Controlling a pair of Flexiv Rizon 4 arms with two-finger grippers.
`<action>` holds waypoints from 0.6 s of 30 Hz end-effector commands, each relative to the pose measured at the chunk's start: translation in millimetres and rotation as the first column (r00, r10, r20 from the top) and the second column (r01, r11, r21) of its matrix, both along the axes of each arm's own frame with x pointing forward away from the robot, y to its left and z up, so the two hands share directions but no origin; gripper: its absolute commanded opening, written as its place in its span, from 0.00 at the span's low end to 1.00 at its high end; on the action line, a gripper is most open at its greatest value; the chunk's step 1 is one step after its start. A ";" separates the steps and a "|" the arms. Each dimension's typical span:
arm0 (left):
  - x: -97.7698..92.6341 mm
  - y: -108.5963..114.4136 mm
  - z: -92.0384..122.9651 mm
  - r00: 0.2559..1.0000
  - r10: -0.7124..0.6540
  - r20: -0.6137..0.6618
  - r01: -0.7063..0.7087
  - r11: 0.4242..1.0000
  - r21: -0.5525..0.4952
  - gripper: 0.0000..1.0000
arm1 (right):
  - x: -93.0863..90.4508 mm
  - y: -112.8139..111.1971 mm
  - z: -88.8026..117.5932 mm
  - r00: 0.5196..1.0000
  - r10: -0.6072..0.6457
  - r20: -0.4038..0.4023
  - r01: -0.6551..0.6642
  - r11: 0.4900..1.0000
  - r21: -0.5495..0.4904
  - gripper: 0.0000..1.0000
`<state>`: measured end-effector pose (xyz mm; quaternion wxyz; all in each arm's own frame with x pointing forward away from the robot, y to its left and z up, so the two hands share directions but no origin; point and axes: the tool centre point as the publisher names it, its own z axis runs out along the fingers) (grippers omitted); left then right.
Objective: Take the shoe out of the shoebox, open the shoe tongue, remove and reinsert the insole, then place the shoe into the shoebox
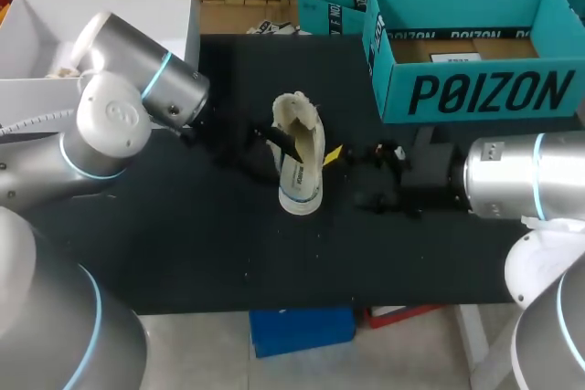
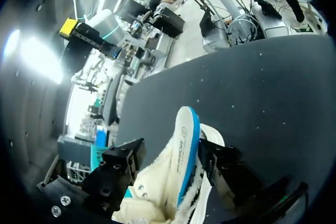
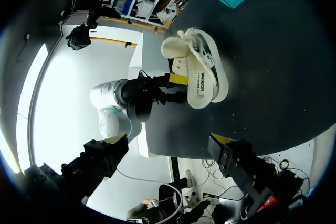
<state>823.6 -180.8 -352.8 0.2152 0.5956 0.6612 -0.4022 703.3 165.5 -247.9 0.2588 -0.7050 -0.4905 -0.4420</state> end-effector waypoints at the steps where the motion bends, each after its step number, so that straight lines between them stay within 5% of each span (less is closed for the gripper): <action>1: -8.5 -1.2 -1.6 1.000 -0.010 0.000 0.010 1.000 0.004 0.52 | 0.2 0.0 0.1 1.000 0.000 0.000 0.000 1.000 0.000 1.00; 7: -10.4 -3.2 -5.1 0.999 -0.033 -0.009 0.033 0.999 0.026 0.39 | 0.2 0.0 0.1 1.000 0.000 0.000 0.000 1.000 0.000 1.00; 8: -9.5 -3.4 -5.5 0.999 -0.035 -0.010 0.035 0.999 0.028 0.28 | 0.2 0.0 0.1 1.000 0.000 0.000 0.000 1.000 0.000 1.00; 9: -8.4 -3.4 -6.0 0.999 -0.035 -0.010 0.035 0.999 0.029 0.04 | 0.2 0.0 0.1 1.000 0.000 0.000 0.000 1.000 0.000 1.00; 10: -7.3 -3.3 -6.3 0.999 -0.035 -0.011 0.035 0.999 0.030 0.00 | 0.2 0.0 0.1 1.000 0.000 0.000 0.000 1.000 0.000 1.00; 18: -1.1 -4.1 -6.2 0.999 -0.031 -0.014 0.032 0.999 0.032 0.00 | 0.2 0.0 0.1 1.000 0.000 0.000 0.000 1.000 0.000 1.00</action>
